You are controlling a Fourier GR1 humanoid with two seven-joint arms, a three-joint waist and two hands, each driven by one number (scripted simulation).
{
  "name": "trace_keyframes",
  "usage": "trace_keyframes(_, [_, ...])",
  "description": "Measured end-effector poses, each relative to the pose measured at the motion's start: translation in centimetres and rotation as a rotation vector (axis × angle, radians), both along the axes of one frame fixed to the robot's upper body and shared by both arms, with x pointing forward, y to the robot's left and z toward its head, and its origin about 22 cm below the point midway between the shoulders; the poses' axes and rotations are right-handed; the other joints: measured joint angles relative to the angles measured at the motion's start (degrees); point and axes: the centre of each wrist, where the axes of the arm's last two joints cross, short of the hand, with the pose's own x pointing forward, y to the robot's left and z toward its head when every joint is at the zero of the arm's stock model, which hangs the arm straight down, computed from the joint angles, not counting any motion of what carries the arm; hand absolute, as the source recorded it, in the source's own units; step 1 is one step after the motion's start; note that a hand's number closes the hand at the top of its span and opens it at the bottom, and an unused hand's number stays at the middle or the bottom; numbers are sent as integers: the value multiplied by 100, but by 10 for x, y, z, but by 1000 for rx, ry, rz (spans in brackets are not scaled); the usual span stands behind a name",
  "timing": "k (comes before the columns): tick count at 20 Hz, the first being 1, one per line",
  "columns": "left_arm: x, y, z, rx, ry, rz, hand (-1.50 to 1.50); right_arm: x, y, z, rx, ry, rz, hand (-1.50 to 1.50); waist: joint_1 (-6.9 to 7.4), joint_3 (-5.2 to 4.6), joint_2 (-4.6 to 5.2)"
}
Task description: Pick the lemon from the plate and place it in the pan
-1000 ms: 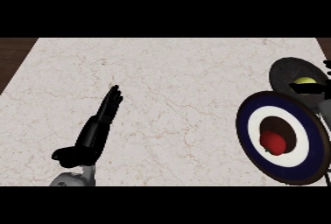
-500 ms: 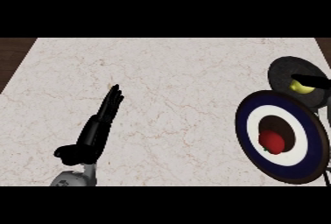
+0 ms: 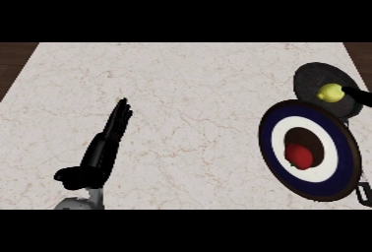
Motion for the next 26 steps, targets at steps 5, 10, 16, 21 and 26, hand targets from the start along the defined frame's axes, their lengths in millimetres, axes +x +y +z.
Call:
trace_keyframes(5, [0,4,-1,4,8,10,0,-25,-13,-22,66,-53,133,-150,-90,-11,-41])
trace_keyframes(10, [3,4,-1,3,18,18,0,-46,-18,-43,76,-78,226,-150,-153,-19,-73])
trace_keyframes(16, [-6,4,-2,2,16,27,0,-68,-16,-65,44,-78,255,-150,-182,-25,-90])
trace_keyframes(21, [-6,10,-3,10,19,29,0,-81,-14,-71,33,-50,282,-150,-201,-28,-98])
trace_keyframes(26, [-4,8,-3,2,12,30,0,-91,-14,-67,15,-25,277,-150,-209,-28,-99])
